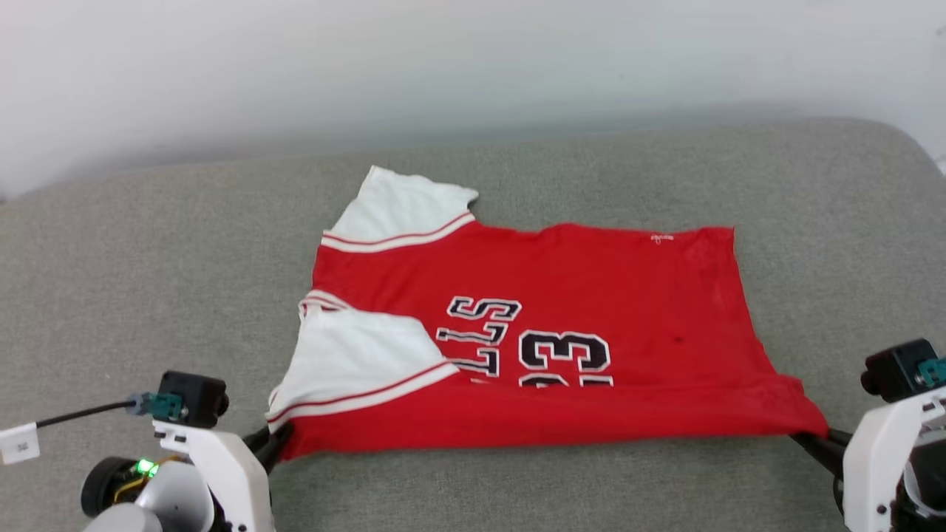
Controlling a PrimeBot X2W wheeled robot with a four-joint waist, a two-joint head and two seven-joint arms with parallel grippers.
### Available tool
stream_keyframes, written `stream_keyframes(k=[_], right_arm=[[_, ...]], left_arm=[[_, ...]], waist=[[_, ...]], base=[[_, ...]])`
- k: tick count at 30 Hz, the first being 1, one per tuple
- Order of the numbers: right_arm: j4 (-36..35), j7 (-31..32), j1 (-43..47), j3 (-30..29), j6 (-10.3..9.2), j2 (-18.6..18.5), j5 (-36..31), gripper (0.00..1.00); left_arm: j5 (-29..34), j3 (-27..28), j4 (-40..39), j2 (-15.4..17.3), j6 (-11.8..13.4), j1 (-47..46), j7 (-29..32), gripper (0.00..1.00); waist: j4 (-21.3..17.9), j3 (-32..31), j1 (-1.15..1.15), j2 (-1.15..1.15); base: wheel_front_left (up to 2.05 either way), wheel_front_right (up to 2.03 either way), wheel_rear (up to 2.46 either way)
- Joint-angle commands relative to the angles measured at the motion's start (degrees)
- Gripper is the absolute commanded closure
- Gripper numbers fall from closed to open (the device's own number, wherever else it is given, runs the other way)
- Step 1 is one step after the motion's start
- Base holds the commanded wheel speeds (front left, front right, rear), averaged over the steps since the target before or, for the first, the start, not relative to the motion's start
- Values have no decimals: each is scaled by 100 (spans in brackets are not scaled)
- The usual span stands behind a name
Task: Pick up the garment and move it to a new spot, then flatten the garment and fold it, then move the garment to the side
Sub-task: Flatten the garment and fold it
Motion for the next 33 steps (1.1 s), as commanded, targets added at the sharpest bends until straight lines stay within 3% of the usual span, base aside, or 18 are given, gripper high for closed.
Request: stream_keyframes(k=[1, 11, 16, 24, 33], right_arm=[[-90, 93, 205, -148, -5, 25, -61, 100], [-553, 707, 1027, -861, -5, 244, -422, 100], [-559, 975, 1284, -1059, -5, 467, -634, 100], [-263, 1060, 1192, -879, -4, 766, -744, 100], [114, 929, 1039, -594, -5, 749, -615, 100]], left_arm=[[-73, 28, -137, 27, 67, 176, 19, 100], [-233, -54, -785, 151, 321, 929, 131, 100], [-291, -134, -707, 28, 358, 1075, 89, 100], [-309, -178, -141, -243, 249, 866, -67, 100], [-553, -222, 398, -564, 89, 700, -62, 100]], waist=[[13, -128, 0, 0], [106, -333, 0, 0], [146, -258, 0, 0], [102, -34, 0, 0], [58, 62, 0, 0]], base=[[0, 0, 0], [0, 0, 0], [0, 0, 0], [0, 0, 0], [0, 0, 0]])
